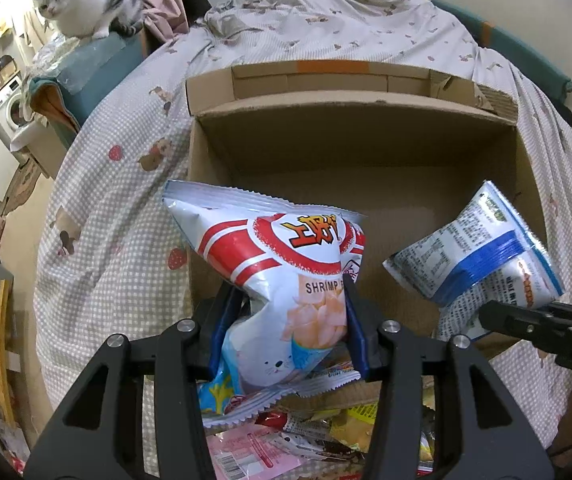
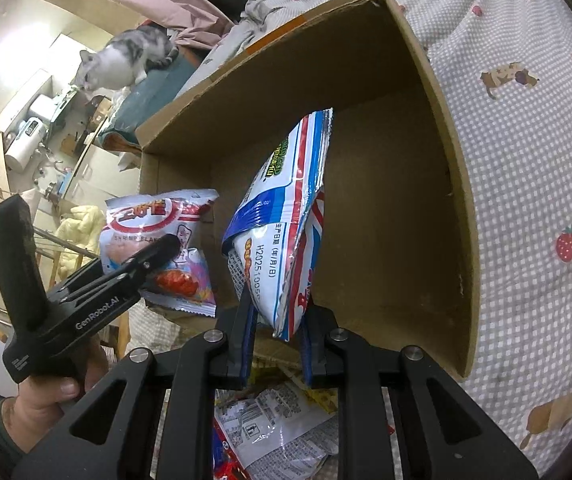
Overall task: Organize snacks
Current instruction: 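Lower both held bags into the box and open both tools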
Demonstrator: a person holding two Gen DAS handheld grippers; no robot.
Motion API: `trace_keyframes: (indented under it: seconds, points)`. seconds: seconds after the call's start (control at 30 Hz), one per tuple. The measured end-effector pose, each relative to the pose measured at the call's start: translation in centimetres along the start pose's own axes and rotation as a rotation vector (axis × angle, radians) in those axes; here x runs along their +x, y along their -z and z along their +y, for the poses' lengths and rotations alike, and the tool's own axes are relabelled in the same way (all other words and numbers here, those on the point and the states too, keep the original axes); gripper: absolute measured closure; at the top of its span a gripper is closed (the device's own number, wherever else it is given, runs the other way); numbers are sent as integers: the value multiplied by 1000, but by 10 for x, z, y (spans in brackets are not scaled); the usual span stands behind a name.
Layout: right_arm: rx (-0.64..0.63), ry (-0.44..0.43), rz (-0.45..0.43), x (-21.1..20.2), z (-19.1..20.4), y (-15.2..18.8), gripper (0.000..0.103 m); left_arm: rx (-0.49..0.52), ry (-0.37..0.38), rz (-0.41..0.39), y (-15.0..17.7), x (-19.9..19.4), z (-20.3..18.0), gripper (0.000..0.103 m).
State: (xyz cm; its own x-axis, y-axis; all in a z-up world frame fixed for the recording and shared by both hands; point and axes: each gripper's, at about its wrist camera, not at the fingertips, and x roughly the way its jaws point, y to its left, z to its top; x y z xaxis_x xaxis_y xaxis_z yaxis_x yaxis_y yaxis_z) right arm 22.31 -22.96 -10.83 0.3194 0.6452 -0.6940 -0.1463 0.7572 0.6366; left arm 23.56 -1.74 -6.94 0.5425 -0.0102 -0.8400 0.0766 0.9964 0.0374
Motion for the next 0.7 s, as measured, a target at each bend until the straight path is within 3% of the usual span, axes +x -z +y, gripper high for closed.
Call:
trace_keyframes:
  seconds: [0.43, 0.7]
  points:
    - [-27, 19, 14, 7, 8, -1, 80, 11, -9, -40, -2, -10, -2, 58]
    - [-65, 50, 2, 5, 12, -3, 74, 3, -8, -50, -2, -14, -1, 53]
